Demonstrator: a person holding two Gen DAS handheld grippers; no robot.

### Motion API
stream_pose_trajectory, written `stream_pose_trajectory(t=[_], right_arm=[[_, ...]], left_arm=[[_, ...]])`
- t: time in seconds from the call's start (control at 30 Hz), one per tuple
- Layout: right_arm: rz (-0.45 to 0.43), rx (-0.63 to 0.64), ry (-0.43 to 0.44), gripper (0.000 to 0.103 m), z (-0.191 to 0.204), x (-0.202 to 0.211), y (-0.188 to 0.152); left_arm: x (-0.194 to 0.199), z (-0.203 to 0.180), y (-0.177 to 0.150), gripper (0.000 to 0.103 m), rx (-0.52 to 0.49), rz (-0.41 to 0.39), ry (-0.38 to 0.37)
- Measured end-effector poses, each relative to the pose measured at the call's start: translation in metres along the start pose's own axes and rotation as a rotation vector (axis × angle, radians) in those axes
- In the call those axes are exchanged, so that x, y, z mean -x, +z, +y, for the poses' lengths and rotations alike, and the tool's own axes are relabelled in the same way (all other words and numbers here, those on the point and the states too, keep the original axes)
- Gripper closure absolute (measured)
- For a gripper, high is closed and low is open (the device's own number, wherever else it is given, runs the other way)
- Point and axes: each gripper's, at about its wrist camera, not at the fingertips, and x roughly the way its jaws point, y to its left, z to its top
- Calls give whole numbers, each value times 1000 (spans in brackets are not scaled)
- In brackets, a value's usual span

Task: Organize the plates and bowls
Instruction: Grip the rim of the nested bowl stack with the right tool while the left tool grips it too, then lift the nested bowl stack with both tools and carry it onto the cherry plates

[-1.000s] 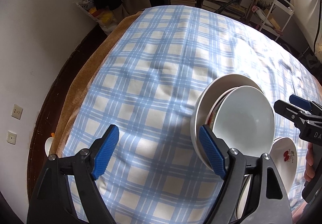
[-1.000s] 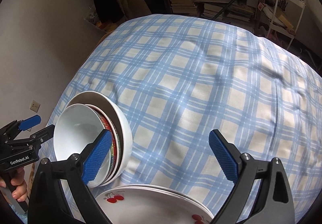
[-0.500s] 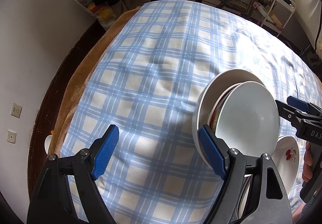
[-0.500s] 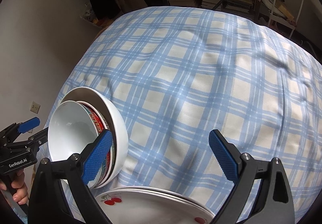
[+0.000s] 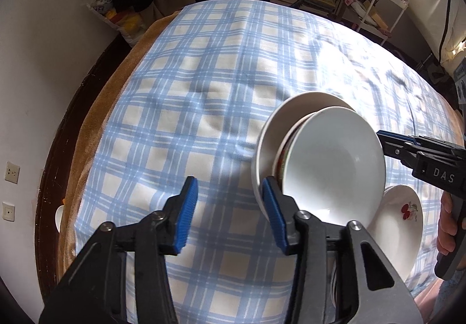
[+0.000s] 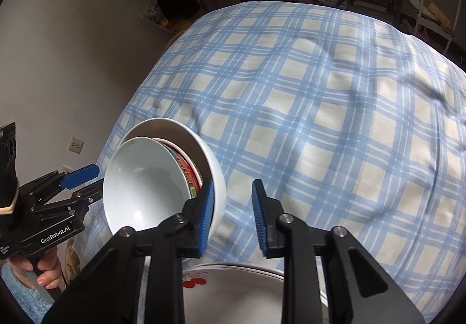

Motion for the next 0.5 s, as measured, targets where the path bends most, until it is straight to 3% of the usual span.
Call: stream_pose_trajectory(t=[0.07,0.17,0.5], right_arm=[[19,21,-10,90,7,-1,2],[60,18,-5,95,11,-5,7],[146,-37,37,95,6,-15,22]], left_arm=[[0,-3,1,77,-5,7,-22],[-2,-5,2,90,3,17,-56],[-14,21,6,96,196,68,-208]])
